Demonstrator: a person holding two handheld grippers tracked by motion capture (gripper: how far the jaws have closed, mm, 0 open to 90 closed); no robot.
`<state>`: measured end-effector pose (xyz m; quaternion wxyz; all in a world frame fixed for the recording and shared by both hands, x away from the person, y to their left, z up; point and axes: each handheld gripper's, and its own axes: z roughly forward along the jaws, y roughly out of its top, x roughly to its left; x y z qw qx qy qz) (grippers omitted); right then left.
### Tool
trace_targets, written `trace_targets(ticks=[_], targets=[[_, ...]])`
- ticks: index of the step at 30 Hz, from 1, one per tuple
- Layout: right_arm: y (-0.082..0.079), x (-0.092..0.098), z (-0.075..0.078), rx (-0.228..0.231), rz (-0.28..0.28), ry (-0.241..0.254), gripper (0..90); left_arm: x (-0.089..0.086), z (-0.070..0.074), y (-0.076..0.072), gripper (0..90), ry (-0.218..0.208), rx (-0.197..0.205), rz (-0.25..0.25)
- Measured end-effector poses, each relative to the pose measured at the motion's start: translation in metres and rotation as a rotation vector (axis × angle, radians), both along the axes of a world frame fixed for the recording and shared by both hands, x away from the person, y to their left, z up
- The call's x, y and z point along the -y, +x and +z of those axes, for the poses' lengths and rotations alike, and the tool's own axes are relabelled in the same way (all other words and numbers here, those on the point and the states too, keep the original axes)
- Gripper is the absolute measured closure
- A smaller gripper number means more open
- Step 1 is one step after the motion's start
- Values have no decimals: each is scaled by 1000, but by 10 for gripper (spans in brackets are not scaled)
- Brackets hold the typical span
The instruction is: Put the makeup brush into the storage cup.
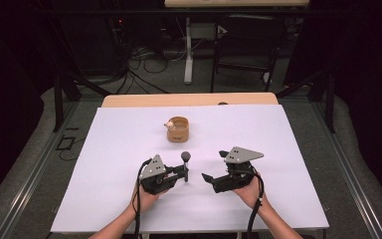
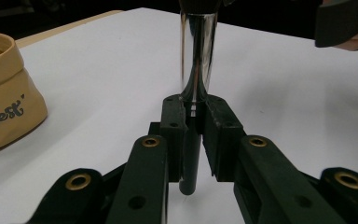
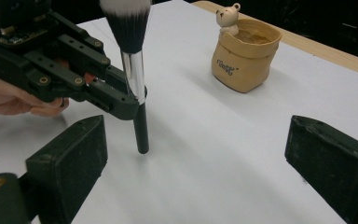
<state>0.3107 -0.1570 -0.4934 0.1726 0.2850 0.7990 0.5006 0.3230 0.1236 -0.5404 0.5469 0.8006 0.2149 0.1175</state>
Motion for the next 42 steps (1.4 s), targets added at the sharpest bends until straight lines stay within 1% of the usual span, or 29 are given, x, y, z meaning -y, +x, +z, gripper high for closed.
trace_targets(ticks=[3, 4, 5, 7, 9, 10, 11, 15, 16, 17, 18, 20, 21, 23, 25, 28, 29, 30, 32, 33, 35, 36, 37, 39, 41, 42], targets=[[-3, 4, -2, 9, 4, -1, 5, -2, 1, 0, 787, 0, 4, 6], [-4, 5, -3, 13, 8, -1, 0, -2, 2, 0, 787, 3, 9, 18], [-4, 6, -4, 19, 8, -4, 0, -3, 2, 1, 787, -2, 6, 3], [-5, 10, -6, 25, 7, -4, 0, -4, 3, 2, 787, 0, 9, 10], [-6, 14, -8, 26, -3, 1, 0, -5, 3, 4, 787, 0, 8, 9], [-7, 17, -9, 25, -6, -1, 0, -4, 3, 4, 787, 2, 12, 26], [-7, 20, -10, 27, -8, 5, 0, -5, 3, 6, 787, -5, 8, 15], [-8, 28, -13, 32, -18, 7, 0, -8, 4, 11, 787, -3, 6, 20], [-8, 30, -13, 29, -24, -3, 0, -8, 4, 12, 787, -4, 6, 19], [-9, 32, -14, 32, -33, -7, 0, -8, 4, 12, 787, 4, 13, 34], [-10, 34, -14, 33, -37, -12, 0, -9, 4, 14, 787, 1, 8, 25], [-12, 39, -14, 28, -49, -11, 0, -11, 5, 16, 788, -1, 12, 41], [-12, 41, -15, 27, -52, -6, 0, -12, 5, 18, 788, -1, 8, 36], [-13, 45, -16, 23, -59, -12, 0, -12, 6, 20, 788, -6, 8, 45], [-14, 47, -18, 22, -65, -14, 0, -13, 7, 23, 788, -5, 8, 57], [-15, 49, -18, 18, -71, -26, 0, -13, 8, 28, 788, -3, 12, 56], [-16, 49, -19, 18, -71, -27, 0, -12, 9, 29, 788, 0, 17, 67], [-17, 50, -19, 24, -73, -32, 0, -13, 9, 31, 788, 2, 17, 59], [-18, 52, -20, 25, -74, -33, 0, -12, 9, 33, 788, 9, 19, 79], [-18, 53, -21, 22, -75, -30, 0, -12, 9, 35, 788, 5, 15, 67], [-18, 55, -23, 20, -75, -35, 0, -11, 10, 38, 788, 7, 17, 71], [-19, 56, -24, 22, -75, -39, 0, -11, 10, 39, 788, -1, 21, 76], [-19, 56, -24, 25, -77, -33, 0, -11, 11, 39, 788, 7, 25, 87], [-20, 58, -24, 33, -78, -26, 0, -11, 12, 41, 788, 3, 28, 81], [-21, 60, -24, 46, -76, -24, 0, -10, 14, 42, 788, 0, 33, 84], [-22, 60, -24, 51, -77, -20, 0, -10, 15, 43, 788, 1, 38, 94]])
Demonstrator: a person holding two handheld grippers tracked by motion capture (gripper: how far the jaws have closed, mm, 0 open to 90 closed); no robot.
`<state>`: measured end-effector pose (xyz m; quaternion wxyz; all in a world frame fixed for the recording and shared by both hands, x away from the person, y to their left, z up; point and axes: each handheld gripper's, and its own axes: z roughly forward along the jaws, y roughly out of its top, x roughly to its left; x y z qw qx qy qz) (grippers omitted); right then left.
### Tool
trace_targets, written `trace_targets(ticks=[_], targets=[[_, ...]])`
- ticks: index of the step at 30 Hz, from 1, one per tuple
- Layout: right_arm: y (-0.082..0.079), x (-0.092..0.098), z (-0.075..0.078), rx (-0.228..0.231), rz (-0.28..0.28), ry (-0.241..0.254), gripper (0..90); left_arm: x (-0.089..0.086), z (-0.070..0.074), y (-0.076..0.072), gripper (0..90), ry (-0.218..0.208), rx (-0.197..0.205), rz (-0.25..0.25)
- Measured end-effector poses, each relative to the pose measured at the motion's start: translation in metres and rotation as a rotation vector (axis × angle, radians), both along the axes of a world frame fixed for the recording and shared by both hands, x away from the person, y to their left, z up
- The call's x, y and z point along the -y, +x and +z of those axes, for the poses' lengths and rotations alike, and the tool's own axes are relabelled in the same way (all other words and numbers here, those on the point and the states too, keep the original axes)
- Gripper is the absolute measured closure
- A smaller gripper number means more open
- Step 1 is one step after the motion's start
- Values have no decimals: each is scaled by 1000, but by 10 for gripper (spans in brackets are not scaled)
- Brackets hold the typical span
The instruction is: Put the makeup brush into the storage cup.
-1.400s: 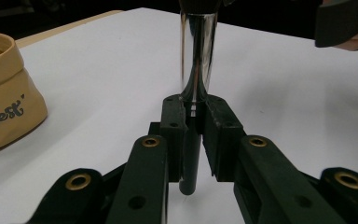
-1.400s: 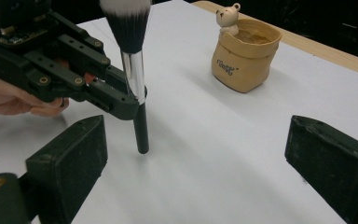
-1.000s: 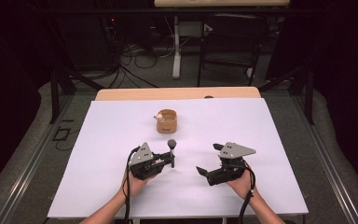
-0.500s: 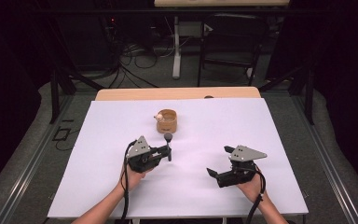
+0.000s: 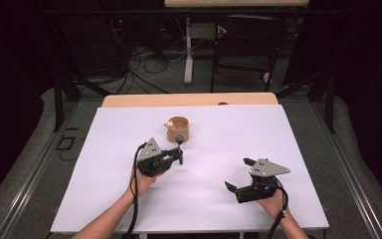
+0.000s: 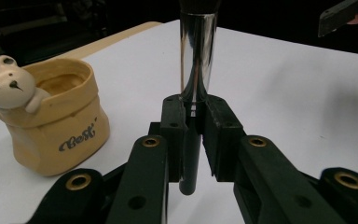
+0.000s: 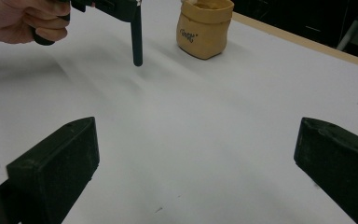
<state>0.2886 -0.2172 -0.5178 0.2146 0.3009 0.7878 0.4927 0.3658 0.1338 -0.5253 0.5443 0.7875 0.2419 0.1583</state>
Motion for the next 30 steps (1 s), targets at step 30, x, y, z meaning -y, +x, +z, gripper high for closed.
trace_targets(ticks=[30], targets=[[2, 17, -10, -10, -43, 19, 0, -3, 35, 37, 788, -11, 26, 39]])
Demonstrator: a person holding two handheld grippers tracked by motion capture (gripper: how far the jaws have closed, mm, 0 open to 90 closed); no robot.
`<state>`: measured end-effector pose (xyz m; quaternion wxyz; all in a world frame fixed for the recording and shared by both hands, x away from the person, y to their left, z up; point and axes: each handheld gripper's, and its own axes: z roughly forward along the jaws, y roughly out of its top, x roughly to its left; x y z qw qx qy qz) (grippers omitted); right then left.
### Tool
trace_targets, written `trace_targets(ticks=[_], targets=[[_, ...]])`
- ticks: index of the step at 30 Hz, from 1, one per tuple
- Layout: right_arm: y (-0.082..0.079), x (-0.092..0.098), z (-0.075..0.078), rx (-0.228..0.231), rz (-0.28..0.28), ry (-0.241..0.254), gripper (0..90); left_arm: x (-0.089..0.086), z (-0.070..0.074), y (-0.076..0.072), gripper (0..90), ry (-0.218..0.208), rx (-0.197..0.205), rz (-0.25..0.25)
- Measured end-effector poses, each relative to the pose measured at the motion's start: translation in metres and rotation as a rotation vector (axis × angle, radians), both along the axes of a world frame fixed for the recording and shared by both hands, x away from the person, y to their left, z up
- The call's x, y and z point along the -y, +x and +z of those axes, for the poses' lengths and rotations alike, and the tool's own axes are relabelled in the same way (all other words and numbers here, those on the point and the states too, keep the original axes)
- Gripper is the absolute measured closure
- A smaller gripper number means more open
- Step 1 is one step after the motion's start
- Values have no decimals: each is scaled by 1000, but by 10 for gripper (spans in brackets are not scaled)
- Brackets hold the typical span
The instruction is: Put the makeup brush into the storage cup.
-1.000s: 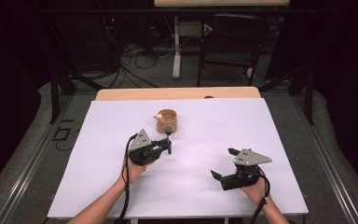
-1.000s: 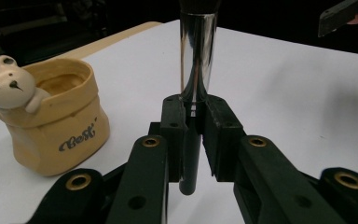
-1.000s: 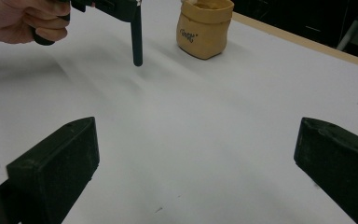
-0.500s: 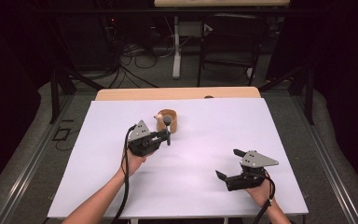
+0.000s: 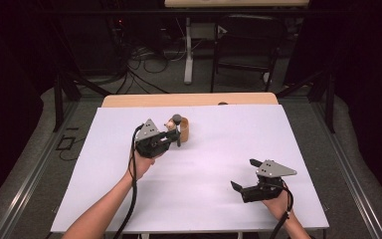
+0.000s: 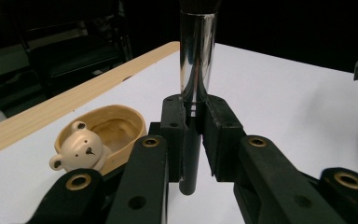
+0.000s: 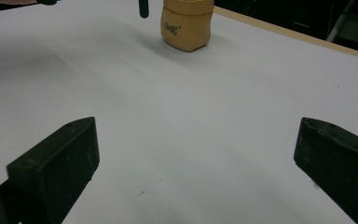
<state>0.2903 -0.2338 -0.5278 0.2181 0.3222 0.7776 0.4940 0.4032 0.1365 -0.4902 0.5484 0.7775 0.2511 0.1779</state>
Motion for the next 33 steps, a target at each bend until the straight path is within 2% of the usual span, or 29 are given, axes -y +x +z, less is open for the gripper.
trace_targets(ticks=[7, 9, 11, 23, 33], targets=[[1, -1, 1, 1, -3, -3, 0, 2, 4, 6, 788, -9, -3, 9], [2, -1, -1, 0, -1, 9, 0, 2, 6, 7, 788, -5, -1, 5], [2, 0, -1, -13, -1, 0, 0, 3, 8, 8, 788, 2, 8, 22], [3, -1, -1, -18, 3, 3, 0, 5, 17, 20, 788, 7, 11, 10], [3, -1, -1, -20, 3, 0, 0, 7, 24, 29, 788, 16, 18, 31]])
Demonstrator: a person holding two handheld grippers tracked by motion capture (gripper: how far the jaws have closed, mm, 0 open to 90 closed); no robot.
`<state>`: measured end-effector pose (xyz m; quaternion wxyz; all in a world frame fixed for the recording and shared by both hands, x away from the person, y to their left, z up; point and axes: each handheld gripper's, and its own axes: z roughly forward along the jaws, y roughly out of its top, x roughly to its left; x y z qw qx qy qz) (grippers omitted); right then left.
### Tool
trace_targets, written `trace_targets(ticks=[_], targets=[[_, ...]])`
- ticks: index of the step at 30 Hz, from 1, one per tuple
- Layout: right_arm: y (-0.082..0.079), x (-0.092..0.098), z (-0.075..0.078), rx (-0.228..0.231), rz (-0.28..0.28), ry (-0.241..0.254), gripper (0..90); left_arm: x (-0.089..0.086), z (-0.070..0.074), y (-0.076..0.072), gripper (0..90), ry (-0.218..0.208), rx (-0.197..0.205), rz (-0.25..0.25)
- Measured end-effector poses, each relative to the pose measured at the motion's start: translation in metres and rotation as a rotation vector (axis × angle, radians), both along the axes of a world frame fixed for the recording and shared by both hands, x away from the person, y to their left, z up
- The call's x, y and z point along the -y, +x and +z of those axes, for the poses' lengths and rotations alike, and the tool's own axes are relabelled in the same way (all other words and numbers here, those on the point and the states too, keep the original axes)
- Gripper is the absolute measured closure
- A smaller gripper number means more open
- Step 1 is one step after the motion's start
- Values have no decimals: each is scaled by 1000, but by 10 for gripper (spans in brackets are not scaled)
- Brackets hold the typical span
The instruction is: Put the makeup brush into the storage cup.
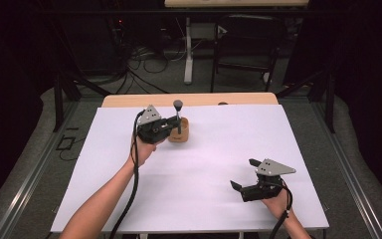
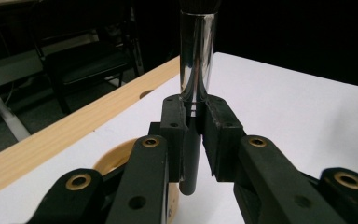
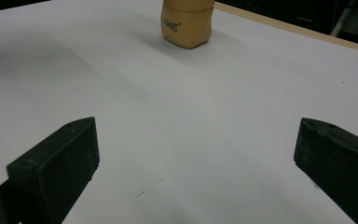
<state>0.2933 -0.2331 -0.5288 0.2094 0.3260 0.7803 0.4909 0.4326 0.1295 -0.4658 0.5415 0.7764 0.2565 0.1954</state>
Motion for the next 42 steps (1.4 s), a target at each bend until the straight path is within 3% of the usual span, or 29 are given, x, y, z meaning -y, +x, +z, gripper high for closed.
trace_targets(ticks=[22, 42], targets=[[1, 0, 0, -11, 9, -2, 0, 11, 8, 24, 788, 30, 7, 43], [1, 0, 0, -14, 20, 2, 0, 17, -6, 39, 786, 67, -25, 88]])
